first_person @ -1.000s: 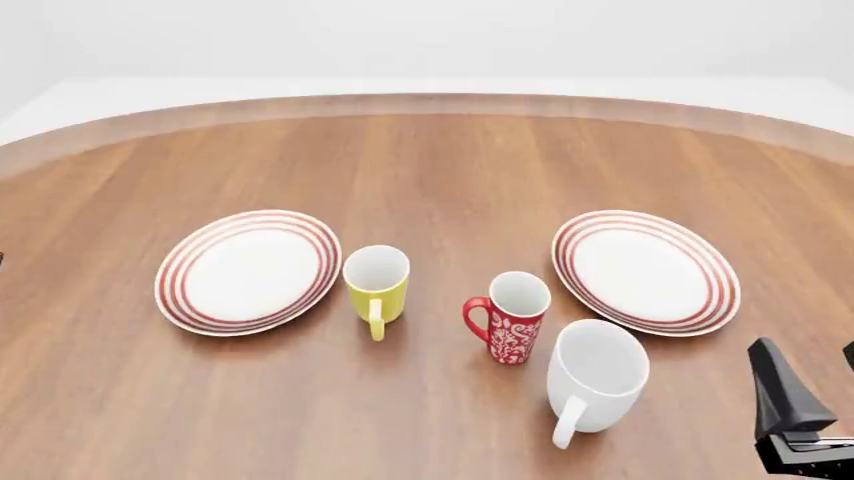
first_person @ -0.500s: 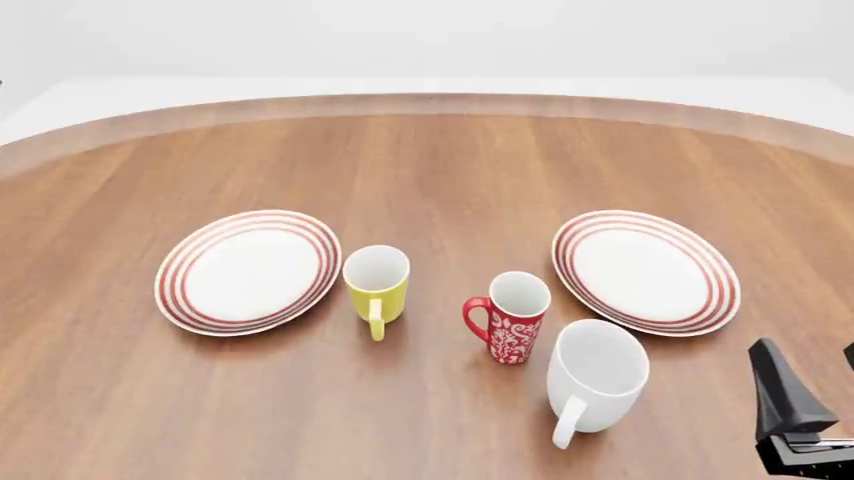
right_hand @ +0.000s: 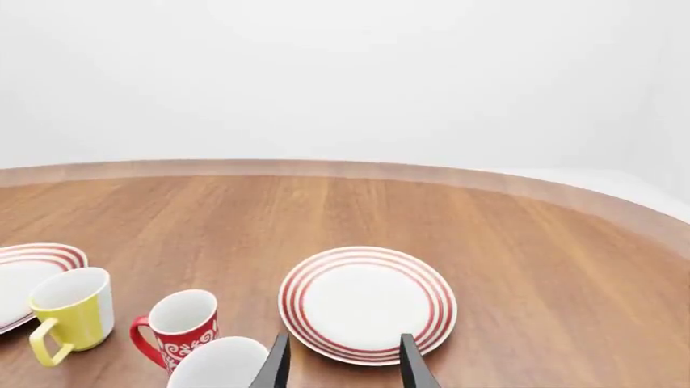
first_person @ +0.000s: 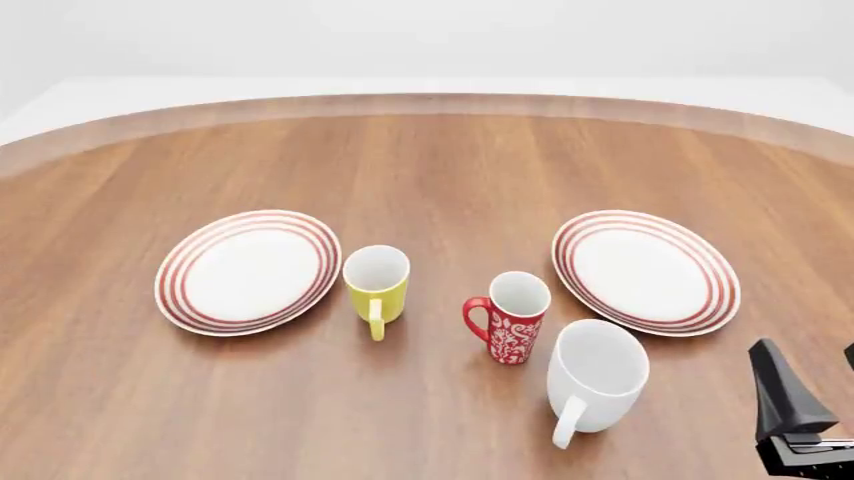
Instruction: Put the red mug on the left plate.
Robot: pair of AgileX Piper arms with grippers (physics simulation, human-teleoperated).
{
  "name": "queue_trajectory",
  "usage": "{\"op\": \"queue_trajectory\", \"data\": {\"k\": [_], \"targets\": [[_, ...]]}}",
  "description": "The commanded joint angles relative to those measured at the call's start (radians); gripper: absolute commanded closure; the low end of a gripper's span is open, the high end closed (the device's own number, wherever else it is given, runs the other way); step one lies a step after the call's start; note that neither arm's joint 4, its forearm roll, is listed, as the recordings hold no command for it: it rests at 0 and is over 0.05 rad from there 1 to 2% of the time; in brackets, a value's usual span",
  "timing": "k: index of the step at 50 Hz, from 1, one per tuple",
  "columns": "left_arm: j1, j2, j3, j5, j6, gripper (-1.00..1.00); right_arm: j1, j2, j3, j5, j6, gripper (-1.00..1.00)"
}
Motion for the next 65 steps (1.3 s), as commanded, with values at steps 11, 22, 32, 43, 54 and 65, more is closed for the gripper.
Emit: {"op": "queue_trajectory", "data": {"k": [11, 22, 32, 43, 54, 65], "targets": [[-0.166, 0.195, -0.141, 0.083, 0.124, -1.00, 0.000, 0.000, 0.000, 0.001, 0.000, -1.00], [-0.249, 0.278, -0.206, 0.153, 0.125, -1.00, 0.000, -0.001, 0.000, 0.001, 0.000, -1.00], [-0.335, 0.340, -0.227, 0.221, 0.125, -1.00, 0.000, -0.001, 0.000, 0.001, 0.000, -1.00], [-0.348, 0.400, -0.240, 0.235, 0.090, -1.00, 0.000, 0.000, 0.000, 0.001, 0.000, -1.00], [-0.407, 0.469, -0.249, 0.275, 0.075, -1.00, 0.000, -0.001, 0.000, 0.001, 0.000, -1.00], [-0.453, 0.509, -0.189, 0.273, 0.084, -1.00, 0.000, 0.000, 0.000, 0.001, 0.000, -1.00]]}}
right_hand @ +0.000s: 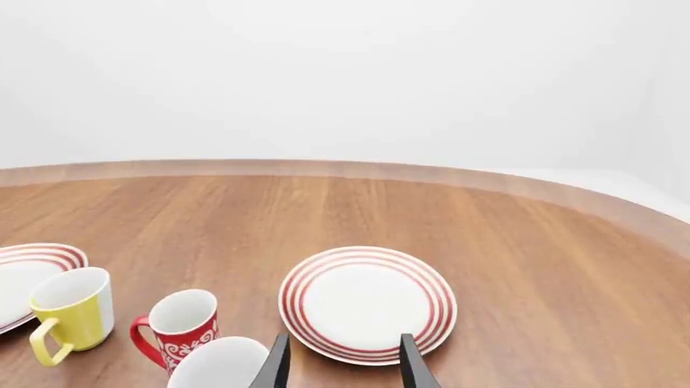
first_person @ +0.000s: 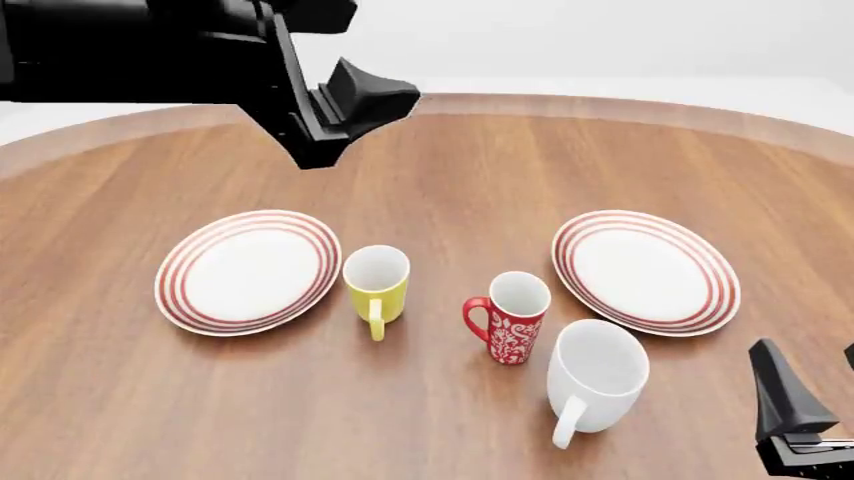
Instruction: Put the red mug on the left plate.
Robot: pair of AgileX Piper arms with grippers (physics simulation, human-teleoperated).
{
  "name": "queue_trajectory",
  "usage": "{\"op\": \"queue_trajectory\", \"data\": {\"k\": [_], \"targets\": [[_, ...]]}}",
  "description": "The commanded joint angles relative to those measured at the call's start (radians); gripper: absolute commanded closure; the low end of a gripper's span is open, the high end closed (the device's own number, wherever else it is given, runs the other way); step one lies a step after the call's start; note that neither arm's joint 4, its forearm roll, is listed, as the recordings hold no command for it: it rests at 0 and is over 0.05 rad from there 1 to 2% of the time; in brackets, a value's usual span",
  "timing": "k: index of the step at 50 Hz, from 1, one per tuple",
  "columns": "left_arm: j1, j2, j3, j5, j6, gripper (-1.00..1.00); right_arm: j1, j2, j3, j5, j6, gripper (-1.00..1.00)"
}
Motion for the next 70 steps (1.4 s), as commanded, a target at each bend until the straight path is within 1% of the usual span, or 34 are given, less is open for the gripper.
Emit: {"op": "queue_trajectory", "data": {"k": [1, 3, 4, 8, 16, 18, 25, 40, 48, 58, 64, 70], "targets": [[-0.048, 0.050, 0.041, 0.001, -0.002, -1.00, 0.000, 0.000, 0.000, 0.000, 0.000, -1.00], [-0.067, 0.046, 0.055, -0.002, -0.006, -1.00, 0.000, 0.000, 0.000, 0.000, 0.000, -1.00], [-0.080, 0.044, 0.057, 0.000, -0.020, -1.00, 0.000, 0.000, 0.000, 0.000, 0.000, -1.00], [-0.095, 0.047, 0.098, -0.017, -0.018, -1.00, 0.000, 0.000, 0.000, 0.000, 0.000, -1.00], [-0.094, 0.071, 0.128, -0.056, -0.022, -1.00, 0.000, 0.000, 0.000, 0.000, 0.000, -1.00], [-0.097, 0.080, 0.149, -0.071, -0.020, -1.00, 0.000, 0.000, 0.000, 0.000, 0.000, -1.00], [-0.116, 0.093, 0.201, -0.114, -0.037, -1.00, 0.000, 0.000, 0.000, 0.000, 0.000, -1.00], [-0.144, 0.130, 0.270, -0.198, -0.061, -1.00, 0.000, 0.000, 0.000, 0.000, 0.000, -1.00], [-0.126, 0.153, 0.264, -0.207, -0.062, -1.00, 0.000, 0.000, 0.000, 0.000, 0.000, -1.00], [-0.091, 0.172, 0.293, -0.235, -0.039, -1.00, 0.000, 0.000, 0.000, 0.000, 0.000, -1.00], [-0.079, 0.190, 0.313, -0.273, -0.042, -1.00, 0.000, 0.000, 0.000, 0.000, 0.000, -1.00], [-0.085, 0.207, 0.343, -0.314, -0.051, -1.00, 0.000, 0.000, 0.000, 0.000, 0.000, -1.00]]}}
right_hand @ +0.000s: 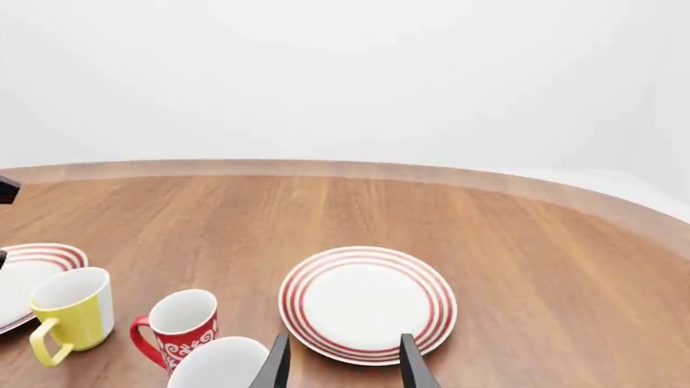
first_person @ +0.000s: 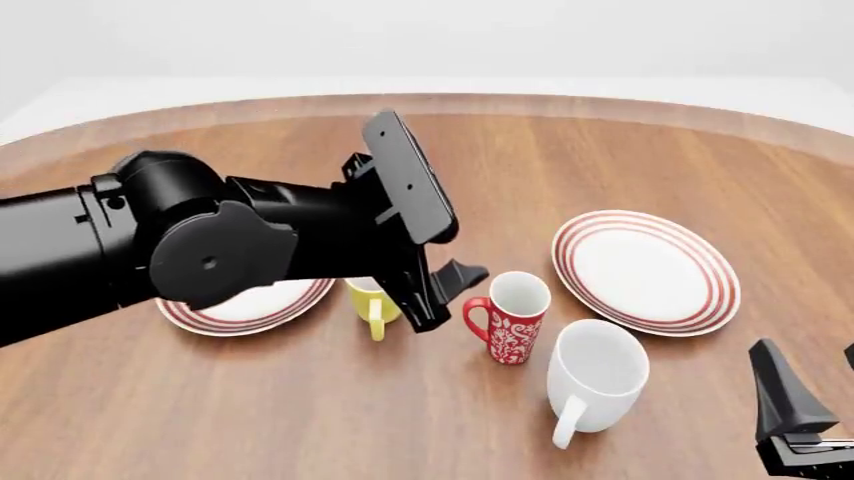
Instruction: Put the red mug on the left plate.
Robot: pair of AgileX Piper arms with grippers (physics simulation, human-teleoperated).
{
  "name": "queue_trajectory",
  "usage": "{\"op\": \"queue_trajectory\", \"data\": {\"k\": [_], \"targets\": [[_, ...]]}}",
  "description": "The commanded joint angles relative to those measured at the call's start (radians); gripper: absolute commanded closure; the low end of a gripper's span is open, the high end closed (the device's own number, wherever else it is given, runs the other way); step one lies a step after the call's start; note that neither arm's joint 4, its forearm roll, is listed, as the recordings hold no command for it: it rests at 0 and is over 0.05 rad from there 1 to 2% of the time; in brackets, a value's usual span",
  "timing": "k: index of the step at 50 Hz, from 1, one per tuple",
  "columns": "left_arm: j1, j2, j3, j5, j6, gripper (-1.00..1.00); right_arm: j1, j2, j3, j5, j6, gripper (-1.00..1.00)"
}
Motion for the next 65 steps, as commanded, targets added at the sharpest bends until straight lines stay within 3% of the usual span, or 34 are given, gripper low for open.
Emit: {"op": "queue_trajectory", "data": {"k": [1, 4, 6, 65], "targets": [[0.006, 0.037, 0.048, -0.075, -0.011, -1.00, 0.000, 0.000, 0.000, 0.000, 0.000, -1.00], [0.005, 0.041, 0.053, -0.084, -0.016, -1.00, 0.000, 0.000, 0.000, 0.000, 0.000, -1.00], [0.017, 0.086, 0.083, -0.156, -0.027, -1.00, 0.000, 0.000, 0.000, 0.000, 0.000, -1.00], [0.068, 0.298, 0.101, -0.331, -0.061, -1.00, 0.000, 0.000, 0.000, 0.000, 0.000, -1.00]]}}
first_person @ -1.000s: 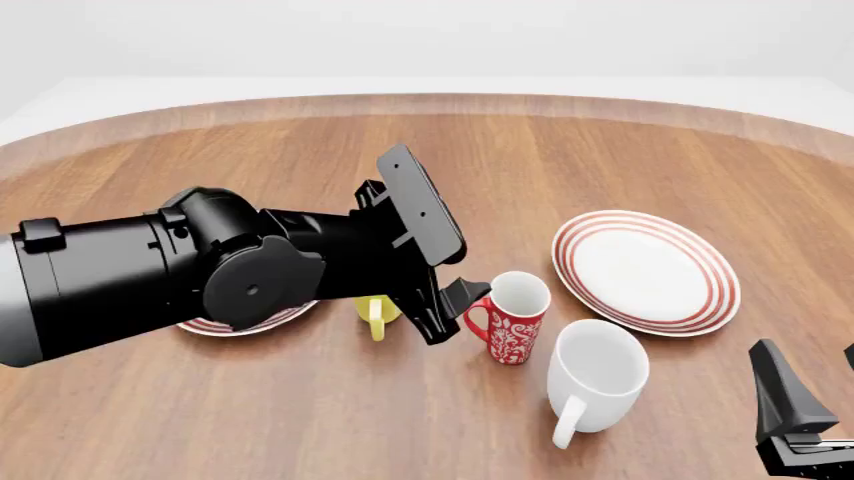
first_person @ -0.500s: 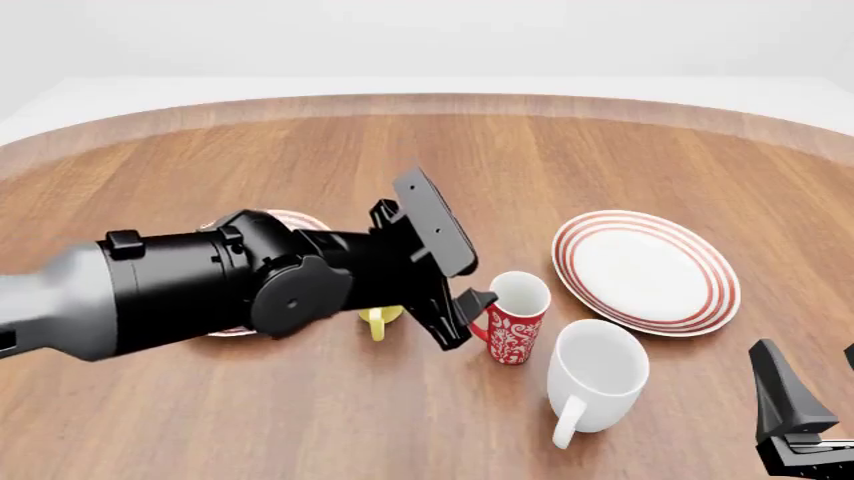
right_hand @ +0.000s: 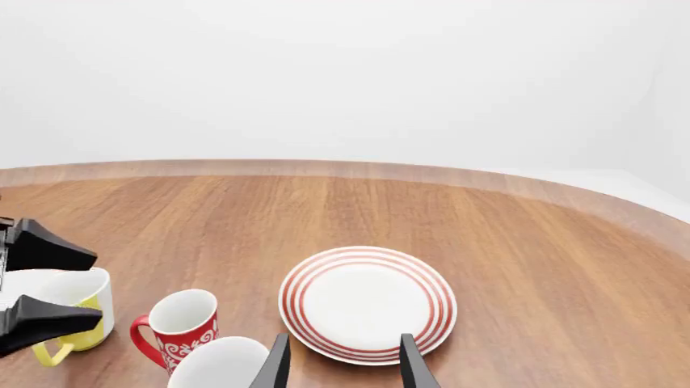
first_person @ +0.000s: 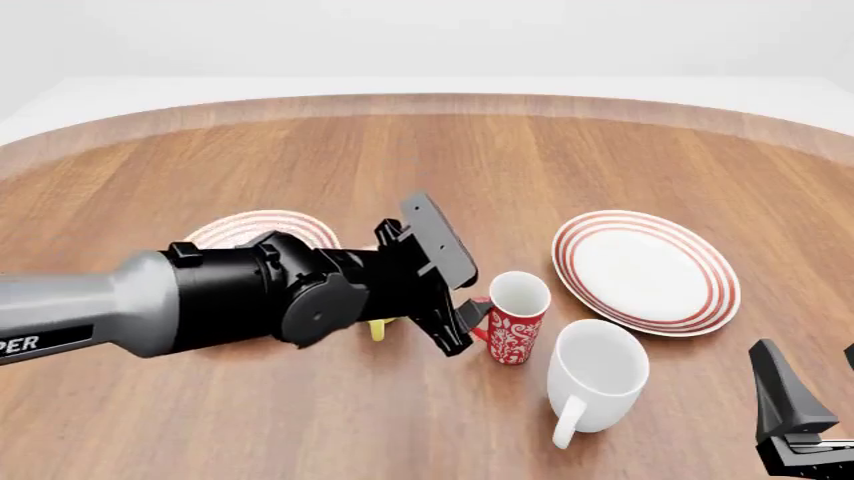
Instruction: Put the red mug on the left plate.
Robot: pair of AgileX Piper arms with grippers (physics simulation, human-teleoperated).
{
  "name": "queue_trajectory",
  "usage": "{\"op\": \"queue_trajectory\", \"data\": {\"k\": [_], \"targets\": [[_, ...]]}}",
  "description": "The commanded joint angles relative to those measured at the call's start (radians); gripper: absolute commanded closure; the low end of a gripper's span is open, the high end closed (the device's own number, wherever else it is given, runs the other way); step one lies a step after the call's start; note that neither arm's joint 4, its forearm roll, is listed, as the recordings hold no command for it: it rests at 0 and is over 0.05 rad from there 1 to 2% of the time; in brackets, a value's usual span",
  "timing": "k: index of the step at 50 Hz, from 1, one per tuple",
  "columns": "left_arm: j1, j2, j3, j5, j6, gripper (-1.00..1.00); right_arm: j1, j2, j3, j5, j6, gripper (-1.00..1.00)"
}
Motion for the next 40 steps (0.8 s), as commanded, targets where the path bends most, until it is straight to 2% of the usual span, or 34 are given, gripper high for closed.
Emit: {"op": "queue_trajectory", "data": {"k": [1, 19, 40], "targets": [[0.022, 0.057, -0.006, -0.034, 0.008, -1.00, 0.000, 0.000, 0.000, 0.000, 0.000, -1.00], [0.068, 0.137, -0.051, -0.043, 0.040, -1.00, 0.000, 0.000, 0.000, 0.000, 0.000, -1.00], [0.065, 0.182, -0.049, -0.086, 0.036, -1.00, 0.000, 0.000, 0.000, 0.000, 0.000, -1.00]]}}
